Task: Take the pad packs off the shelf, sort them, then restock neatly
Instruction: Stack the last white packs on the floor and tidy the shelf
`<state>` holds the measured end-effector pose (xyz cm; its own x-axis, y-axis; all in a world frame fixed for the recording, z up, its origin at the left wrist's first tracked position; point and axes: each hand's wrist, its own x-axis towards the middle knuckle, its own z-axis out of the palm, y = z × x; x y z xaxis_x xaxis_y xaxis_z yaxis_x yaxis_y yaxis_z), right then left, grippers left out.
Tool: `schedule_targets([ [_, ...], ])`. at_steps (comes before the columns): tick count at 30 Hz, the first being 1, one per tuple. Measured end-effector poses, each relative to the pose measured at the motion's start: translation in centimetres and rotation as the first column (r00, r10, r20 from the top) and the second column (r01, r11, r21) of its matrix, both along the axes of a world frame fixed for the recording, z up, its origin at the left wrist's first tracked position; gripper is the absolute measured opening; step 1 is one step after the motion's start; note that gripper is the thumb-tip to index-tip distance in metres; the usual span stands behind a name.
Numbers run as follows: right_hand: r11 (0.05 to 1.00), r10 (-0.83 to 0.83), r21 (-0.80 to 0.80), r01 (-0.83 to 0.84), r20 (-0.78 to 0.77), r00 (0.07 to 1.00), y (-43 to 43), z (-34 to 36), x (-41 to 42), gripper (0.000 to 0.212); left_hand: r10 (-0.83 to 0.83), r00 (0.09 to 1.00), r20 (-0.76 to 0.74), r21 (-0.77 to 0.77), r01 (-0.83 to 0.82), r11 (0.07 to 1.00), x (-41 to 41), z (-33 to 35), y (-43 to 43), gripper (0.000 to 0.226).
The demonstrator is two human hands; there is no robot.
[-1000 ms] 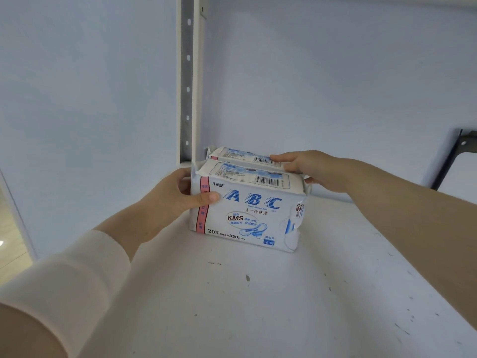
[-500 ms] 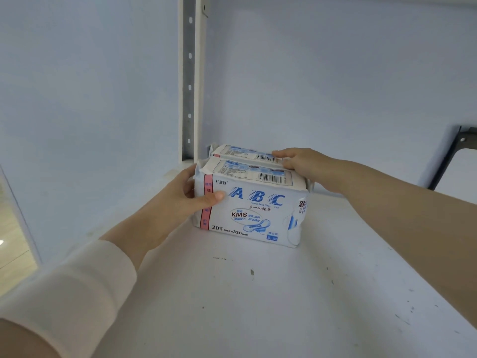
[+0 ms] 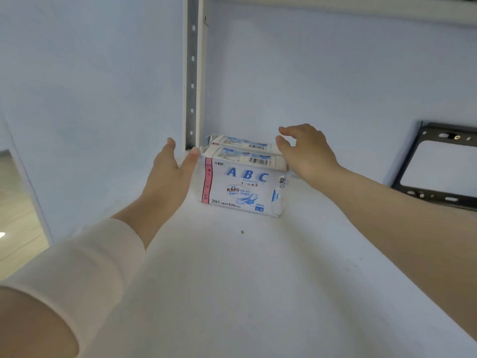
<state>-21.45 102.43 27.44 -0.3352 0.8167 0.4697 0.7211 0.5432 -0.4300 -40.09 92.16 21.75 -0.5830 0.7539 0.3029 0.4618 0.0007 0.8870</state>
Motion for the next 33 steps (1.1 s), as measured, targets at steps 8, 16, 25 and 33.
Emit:
schedule_targets([
  [8,0.97,-0.047,0.241,0.018,0.112,0.993,-10.2,-1.3,2.5,0.041,0.0,0.988,-0.156,0.004,0.0,1.0,3.6,1.0,-8.0,0.057],
  [16,0.973,-0.121,0.214,0.086,0.155,0.98,-22.5,0.6,5.4,0.041,-0.144,0.948,-0.283,-0.056,0.133,0.99,7.4,3.7,-18.8,0.053],
  [25,0.988,-0.126,0.092,0.12,0.057,0.99,-35.9,-0.7,5.0,0.041,-0.262,0.916,-0.305,-0.106,0.241,0.965,7.7,4.1,-30.6,0.058],
  [33,0.998,-0.059,0.027,0.06,-0.04,0.997,-44.5,-7.0,5.6,0.039,-0.273,0.913,-0.303,-0.119,0.248,0.961,7.4,-0.5,-39.6,0.054],
])
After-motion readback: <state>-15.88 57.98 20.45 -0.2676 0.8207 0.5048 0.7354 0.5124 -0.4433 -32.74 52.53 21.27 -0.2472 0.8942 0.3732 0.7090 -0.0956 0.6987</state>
